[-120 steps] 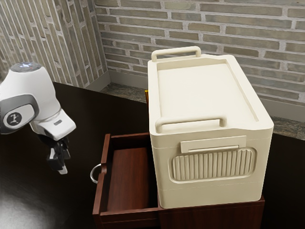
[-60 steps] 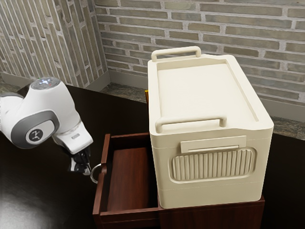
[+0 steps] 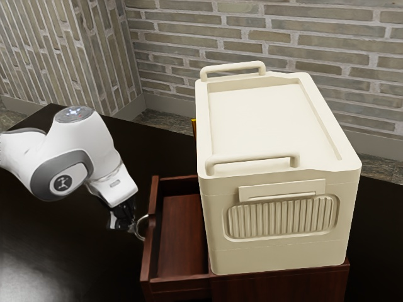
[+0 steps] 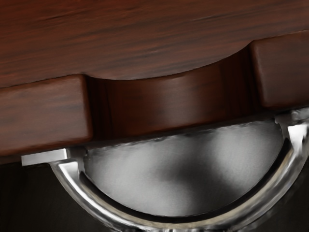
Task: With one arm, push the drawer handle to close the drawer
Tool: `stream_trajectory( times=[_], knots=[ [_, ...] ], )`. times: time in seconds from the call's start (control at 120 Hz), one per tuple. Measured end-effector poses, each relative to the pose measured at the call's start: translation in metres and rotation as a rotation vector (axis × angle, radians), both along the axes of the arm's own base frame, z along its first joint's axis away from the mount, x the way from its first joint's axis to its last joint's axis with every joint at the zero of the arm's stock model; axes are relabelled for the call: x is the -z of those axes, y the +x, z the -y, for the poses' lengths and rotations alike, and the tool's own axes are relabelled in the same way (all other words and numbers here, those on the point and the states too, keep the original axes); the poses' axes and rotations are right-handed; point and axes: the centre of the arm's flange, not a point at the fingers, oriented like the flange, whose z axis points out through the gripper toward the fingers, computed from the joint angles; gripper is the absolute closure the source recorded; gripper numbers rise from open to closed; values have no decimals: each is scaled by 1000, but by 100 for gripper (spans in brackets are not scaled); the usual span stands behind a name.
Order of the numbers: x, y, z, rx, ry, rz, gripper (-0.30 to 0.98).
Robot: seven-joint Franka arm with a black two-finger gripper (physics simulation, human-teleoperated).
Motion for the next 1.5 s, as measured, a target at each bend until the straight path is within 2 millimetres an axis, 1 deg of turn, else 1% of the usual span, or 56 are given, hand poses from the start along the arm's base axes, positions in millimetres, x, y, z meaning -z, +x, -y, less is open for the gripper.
stream_trajectory(
  times=[0.108, 0.217, 0.358, 0.592, 0.7, 0.808, 0.975, 1.075, 1.242, 1.383, 1.5],
  knots=[
    [-6, 3, 11, 3, -3, 12, 78],
    [-4, 5, 20, -1, 0, 7, 78],
    [-6, 6, 42, 8, -3, 8, 79],
    [-8, 9, 69, 13, -10, 7, 78],
    [-10, 10, 77, 9, -16, 7, 79],
    [-12, 13, 92, 19, -18, 10, 79],
    [-12, 18, 104, 19, -20, 8, 78],
    [-13, 21, 116, 27, -20, 9, 78],
    [-12, 28, 127, 27, -21, 4, 78],
    [-9, 36, 127, 107, -7, 6, 79],
    [-10, 36, 128, 112, -5, -1, 79]
  ],
)
